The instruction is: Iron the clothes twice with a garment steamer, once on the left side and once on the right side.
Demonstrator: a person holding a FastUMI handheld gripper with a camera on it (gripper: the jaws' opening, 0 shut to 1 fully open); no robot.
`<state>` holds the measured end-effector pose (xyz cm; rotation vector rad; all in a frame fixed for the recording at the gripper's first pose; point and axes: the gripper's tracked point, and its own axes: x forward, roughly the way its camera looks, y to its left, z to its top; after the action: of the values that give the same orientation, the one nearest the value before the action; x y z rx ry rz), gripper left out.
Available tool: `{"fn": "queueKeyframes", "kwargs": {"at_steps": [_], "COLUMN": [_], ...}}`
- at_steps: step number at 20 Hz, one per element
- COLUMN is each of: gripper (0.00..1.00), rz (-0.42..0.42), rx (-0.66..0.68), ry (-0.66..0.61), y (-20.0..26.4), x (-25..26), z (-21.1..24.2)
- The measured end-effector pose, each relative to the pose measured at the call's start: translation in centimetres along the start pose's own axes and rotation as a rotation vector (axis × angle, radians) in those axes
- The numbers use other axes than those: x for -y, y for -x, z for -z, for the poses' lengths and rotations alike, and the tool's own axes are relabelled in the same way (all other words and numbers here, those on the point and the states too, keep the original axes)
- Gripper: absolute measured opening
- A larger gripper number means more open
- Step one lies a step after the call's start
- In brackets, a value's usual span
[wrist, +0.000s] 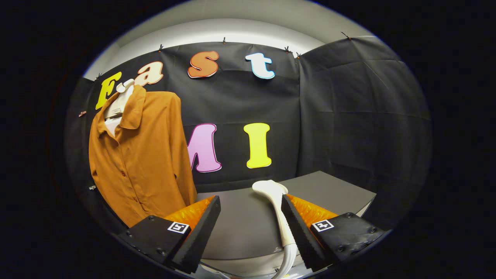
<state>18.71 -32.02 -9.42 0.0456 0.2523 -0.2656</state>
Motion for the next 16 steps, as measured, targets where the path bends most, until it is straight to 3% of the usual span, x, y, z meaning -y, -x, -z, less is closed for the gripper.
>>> {"fn": "queueKeyframes", "kwargs": {"at_steps": [16], "gripper": [0.96], "rz": [0.056], "rx": [-0.347], "ry": [-0.066], "y": [-12.0], "x": [5.6], "z": [7.3]}}
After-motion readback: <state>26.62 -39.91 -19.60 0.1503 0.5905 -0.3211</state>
